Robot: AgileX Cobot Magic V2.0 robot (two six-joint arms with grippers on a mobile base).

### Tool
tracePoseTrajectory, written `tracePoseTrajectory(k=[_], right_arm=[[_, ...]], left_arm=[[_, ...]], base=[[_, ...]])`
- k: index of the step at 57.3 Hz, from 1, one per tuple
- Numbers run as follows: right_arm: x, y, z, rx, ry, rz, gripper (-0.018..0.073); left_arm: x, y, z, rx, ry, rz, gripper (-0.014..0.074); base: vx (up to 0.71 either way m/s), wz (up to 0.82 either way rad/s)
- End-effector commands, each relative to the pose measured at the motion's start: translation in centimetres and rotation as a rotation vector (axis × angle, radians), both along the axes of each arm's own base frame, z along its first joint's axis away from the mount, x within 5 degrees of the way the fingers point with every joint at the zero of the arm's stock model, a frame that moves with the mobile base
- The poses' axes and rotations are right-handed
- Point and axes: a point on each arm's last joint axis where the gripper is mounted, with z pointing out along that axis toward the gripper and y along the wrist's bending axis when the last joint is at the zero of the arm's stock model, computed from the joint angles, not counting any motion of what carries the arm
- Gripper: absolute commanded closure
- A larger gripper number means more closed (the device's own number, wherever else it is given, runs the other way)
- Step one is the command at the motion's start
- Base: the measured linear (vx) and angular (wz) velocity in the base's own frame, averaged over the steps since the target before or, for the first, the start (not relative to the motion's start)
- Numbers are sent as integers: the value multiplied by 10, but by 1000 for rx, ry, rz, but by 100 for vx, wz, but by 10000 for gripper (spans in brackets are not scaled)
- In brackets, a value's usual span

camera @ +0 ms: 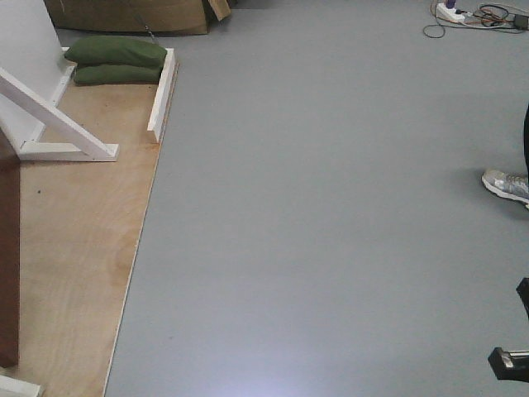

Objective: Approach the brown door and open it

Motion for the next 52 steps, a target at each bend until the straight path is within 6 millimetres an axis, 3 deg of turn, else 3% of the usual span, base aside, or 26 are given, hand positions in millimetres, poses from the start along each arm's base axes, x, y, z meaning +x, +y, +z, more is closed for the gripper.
tracePoseTrajectory(k=[1,52], right_arm=[[1,-1,6,-4,-88,-6,559],[1,-1,6,-4,-87,-6,559]], left_arm=[[-3,0,17,1,-123,5,600],[-3,0,17,0,-123,4,600]], base=[[25,2],[15,1]])
